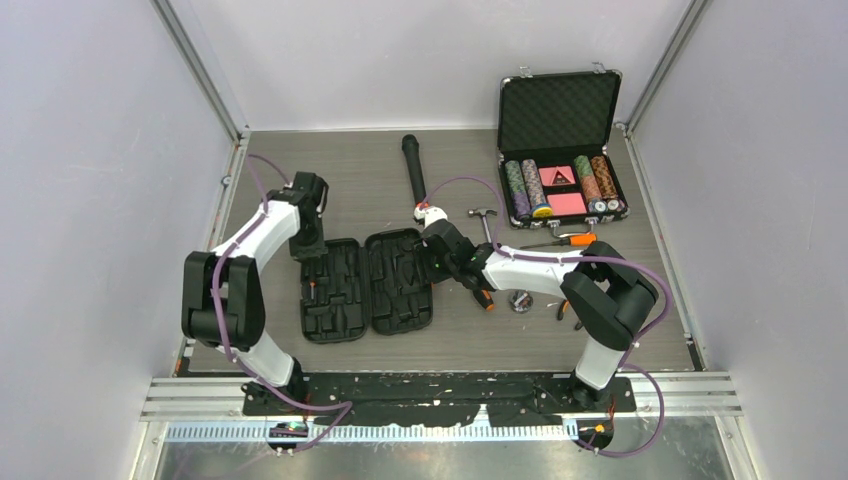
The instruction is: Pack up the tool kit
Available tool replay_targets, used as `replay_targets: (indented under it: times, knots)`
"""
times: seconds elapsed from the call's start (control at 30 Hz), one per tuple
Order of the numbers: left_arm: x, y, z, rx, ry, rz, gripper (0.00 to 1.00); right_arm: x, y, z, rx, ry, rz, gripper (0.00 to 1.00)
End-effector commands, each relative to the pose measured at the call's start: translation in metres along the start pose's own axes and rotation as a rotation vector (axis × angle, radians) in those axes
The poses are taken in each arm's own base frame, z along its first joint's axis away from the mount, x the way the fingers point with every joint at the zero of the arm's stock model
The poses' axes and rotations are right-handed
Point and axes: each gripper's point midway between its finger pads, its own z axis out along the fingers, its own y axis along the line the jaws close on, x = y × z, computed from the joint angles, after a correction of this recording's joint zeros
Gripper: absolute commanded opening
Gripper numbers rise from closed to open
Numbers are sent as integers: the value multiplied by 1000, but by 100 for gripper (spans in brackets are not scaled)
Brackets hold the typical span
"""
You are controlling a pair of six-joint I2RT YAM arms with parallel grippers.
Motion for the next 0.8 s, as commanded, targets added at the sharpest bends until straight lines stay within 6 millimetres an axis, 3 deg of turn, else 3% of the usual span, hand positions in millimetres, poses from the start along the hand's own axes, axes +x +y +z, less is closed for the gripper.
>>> replay_targets:
  times: [0.0, 0.43, 0.77]
  knots:
    - [-31, -1, -5, 0, -78, -45, 1, -2, 7, -9, -25, -4, -27, 39]
    - [-12, -3, 22, -11, 14, -65, 0, -1, 7, -9, -28, 0, -27, 36]
    - [1, -6, 27, 69, 77, -159, 0, -3, 8, -12, -30, -3, -26, 35]
